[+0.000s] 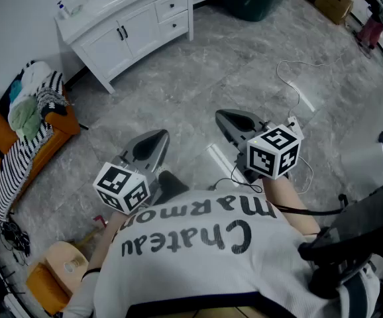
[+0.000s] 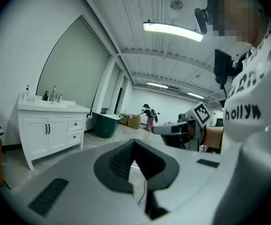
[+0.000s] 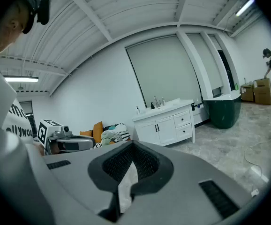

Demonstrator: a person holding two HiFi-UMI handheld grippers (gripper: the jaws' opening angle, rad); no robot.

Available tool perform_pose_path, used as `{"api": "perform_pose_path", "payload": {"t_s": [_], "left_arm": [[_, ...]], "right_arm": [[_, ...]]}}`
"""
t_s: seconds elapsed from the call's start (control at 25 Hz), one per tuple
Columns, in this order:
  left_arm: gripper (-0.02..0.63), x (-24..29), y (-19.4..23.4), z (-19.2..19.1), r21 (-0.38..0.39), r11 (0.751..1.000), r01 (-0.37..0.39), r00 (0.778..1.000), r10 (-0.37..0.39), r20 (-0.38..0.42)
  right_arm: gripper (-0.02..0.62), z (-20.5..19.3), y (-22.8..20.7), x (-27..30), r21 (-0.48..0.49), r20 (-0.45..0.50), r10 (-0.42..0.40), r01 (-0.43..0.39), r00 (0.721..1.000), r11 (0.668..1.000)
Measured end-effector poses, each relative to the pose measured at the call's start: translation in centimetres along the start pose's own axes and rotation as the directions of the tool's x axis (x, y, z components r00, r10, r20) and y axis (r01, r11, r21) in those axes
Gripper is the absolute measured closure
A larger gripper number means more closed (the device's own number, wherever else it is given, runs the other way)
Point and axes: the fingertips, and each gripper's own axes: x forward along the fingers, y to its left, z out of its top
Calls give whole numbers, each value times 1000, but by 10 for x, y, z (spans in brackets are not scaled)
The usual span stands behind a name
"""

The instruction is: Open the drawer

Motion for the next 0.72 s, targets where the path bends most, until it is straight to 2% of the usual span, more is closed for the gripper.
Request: {"api": "perform_pose_path", "payload": {"t_s": [0.28, 0.56, 0.72], "left_arm": [[604, 2, 2, -1, -11, 1000, -4, 1000, 4, 3], [604, 6, 7, 4, -26, 999, -23, 997, 24, 66], [604, 12, 14, 6, -28, 999, -39, 998, 41, 50]], "right_arm": [[588, 0, -3, 1, 1, -1, -5, 5, 1000, 1000], [588, 0, -12, -5, 33, 27, 14, -15, 1000, 999], [588, 4, -23, -4, 51, 24, 13, -14, 1000, 999]]}}
